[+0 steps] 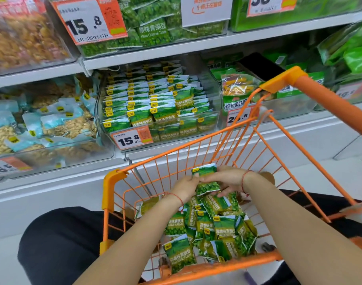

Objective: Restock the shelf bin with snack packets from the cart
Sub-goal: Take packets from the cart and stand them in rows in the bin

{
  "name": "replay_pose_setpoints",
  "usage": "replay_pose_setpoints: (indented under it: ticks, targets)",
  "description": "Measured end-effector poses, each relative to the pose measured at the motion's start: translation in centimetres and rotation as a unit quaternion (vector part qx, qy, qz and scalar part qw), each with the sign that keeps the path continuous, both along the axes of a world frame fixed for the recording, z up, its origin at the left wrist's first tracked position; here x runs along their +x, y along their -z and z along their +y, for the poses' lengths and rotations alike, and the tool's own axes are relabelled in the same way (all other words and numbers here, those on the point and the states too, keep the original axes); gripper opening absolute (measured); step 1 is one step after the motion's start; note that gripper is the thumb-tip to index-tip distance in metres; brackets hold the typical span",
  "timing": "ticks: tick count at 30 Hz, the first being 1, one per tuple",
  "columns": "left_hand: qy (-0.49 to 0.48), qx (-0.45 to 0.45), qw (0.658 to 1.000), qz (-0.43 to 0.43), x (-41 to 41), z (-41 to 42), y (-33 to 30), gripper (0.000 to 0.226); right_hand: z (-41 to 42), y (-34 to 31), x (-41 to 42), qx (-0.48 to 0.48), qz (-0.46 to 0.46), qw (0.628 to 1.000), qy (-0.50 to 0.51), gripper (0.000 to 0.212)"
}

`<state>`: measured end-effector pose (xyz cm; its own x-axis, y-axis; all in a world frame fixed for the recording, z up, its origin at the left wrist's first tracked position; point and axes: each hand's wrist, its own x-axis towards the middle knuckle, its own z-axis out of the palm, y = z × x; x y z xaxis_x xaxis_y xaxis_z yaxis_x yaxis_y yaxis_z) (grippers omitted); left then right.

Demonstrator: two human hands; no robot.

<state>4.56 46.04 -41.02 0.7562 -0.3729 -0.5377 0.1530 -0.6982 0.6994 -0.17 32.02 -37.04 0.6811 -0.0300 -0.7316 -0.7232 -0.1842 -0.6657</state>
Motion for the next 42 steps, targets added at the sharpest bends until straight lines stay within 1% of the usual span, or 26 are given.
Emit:
replay_pose_setpoints:
  ticks: [2, 3, 6, 8, 9, 11, 13, 14, 15, 17, 19, 21, 22, 23, 24, 25, 26, 27, 28, 30, 32, 34, 37, 39, 41, 42]
  targets:
    - [0.022, 0.018, 0.999, 0.034, 0.2, 0.0, 0.5, 0.038, -0.7, 0.3, -0.1, -0.059, 0.015, 0.998, -0.008, 0.053]
    - [0.047, 0.039, 0.998, 0.035, 0.1, 0.1, 0.6, 0.034, -1.1, 0.7, -0.2, -0.102, 0.020, 0.994, -0.014, 0.049]
    - [0.172, 0.121, 0.977, -0.019, -0.3, -0.1, 1.5, 0.028, -1.6, 1.1, -0.7, -0.232, 0.027, 0.970, -0.063, 0.042]
    - [0.240, 0.157, 0.956, -0.053, -1.1, -0.6, 2.0, 0.030, -1.4, 0.9, -0.8, -0.263, 0.021, 0.962, -0.074, 0.025]
    - [0.261, 0.173, 0.948, -0.058, -1.5, -1.0, 2.2, 0.031, -1.3, 0.9, -0.8, -0.271, 0.017, 0.960, -0.070, 0.023]
    - [0.277, 0.198, 0.938, -0.060, -2.2, -1.8, 2.8, 0.043, -1.2, 0.6, -0.7, -0.272, 0.008, 0.961, -0.047, 0.027]
    - [0.288, 0.224, 0.927, -0.091, -2.5, -2.3, 3.5, 0.064, -1.3, 0.5, -0.6, -0.271, -0.004, 0.962, -0.023, 0.045]
    - [0.291, 0.223, 0.924, -0.109, -2.6, -2.3, 3.6, 0.070, -1.4, 0.5, -0.5, -0.267, -0.008, 0.964, -0.012, 0.051]
    - [0.292, 0.214, 0.925, -0.115, -2.6, -2.3, 3.6, 0.074, -1.5, 0.4, -0.5, -0.261, -0.015, 0.965, 0.000, 0.051]
    - [0.280, 0.185, 0.938, -0.085, -2.3, -2.0, 3.1, 0.071, -1.8, 0.5, -0.3, -0.244, -0.019, 0.969, 0.022, 0.041]
    - [0.266, 0.177, 0.946, -0.062, -1.7, -1.4, 2.4, 0.063, -1.9, 0.7, -0.1, -0.232, -0.011, 0.972, 0.032, 0.033]
    - [0.237, 0.180, 0.953, -0.058, -0.6, -0.4, 1.2, 0.054, -2.0, 0.9, 0.0, -0.210, -0.005, 0.977, 0.040, 0.036]
    - [0.202, 0.171, 0.963, -0.049, 0.0, 0.1, 0.7, 0.049, -2.0, 1.0, -0.1, -0.193, -0.002, 0.980, 0.047, 0.038]
    - [0.157, 0.143, 0.977, -0.022, 0.7, 0.8, 0.3, 0.045, -2.0, 0.9, -0.2, -0.175, 0.002, 0.983, 0.055, 0.038]
    - [0.102, 0.092, 0.990, 0.026, 1.1, 1.5, -0.1, 0.044, -1.9, 0.8, -0.2, -0.157, 0.006, 0.986, 0.061, 0.038]
    - [0.049, 0.025, 0.994, 0.094, 1.3, 2.1, -0.6, 0.047, -1.7, 0.8, -0.2, -0.135, 0.010, 0.989, 0.065, 0.038]
    - [-0.001, -0.047, 0.986, 0.162, 1.2, 2.5, -1.1, 0.052, -1.5, 0.9, -0.2, -0.101, 0.012, 0.992, 0.069, 0.036]
    - [-0.035, -0.099, 0.973, 0.206, 1.1, 2.8, -1.3, 0.059, -1.1, 0.9, -0.1, -0.054, 0.011, 0.996, 0.076, 0.033]
    - [-0.050, -0.125, 0.965, 0.227, 1.0, 2.8, -1.3, 0.063, -0.7, 0.9, 0.0, -0.001, 0.009, 0.996, 0.087, 0.032]
    - [-0.057, -0.116, 0.965, 0.230, 0.6, 2.4, -1.2, 0.059, -0.1, 0.8, 0.1, 0.097, 0.001, 0.990, 0.104, 0.029]
    - [-0.047, -0.110, 0.963, 0.242, 0.2, 1.9, -1.0, 0.046, 0.2, 0.4, 0.0, 0.136, -0.006, 0.984, 0.112, 0.020]
    - [-0.036, -0.118, 0.959, 0.254, -0.2, 1.7, -1.0, 0.032, 0.0, -0.1, -0.1, 0.138, -0.010, 0.984, 0.115, 0.017]
    - [-0.038, -0.132, 0.962, 0.238, -0.3, 1.6, -0.8, 0.019, 0.0, -0.3, 0.0, 0.114, -0.010, 0.988, 0.106, 0.024]
    - [-0.050, -0.155, 0.955, 0.246, -0.2, 1.5, -0.9, 0.024, 0.3, -0.6, 0.2, 0.091, -0.006, 0.990, 0.104, 0.027]
    - [-0.062, -0.176, 0.947, 0.261, -0.2, 1.5, -1.0, 0.034, 0.5, -0.7, 0.2, 0.075, -0.002, 0.992, 0.101, 0.025]
    - [-0.065, -0.184, 0.944, 0.267, -0.2, 1.6, -1.1, 0.035, 0.5, -0.8, 0.1, 0.071, 0.000, 0.993, 0.095, 0.023]
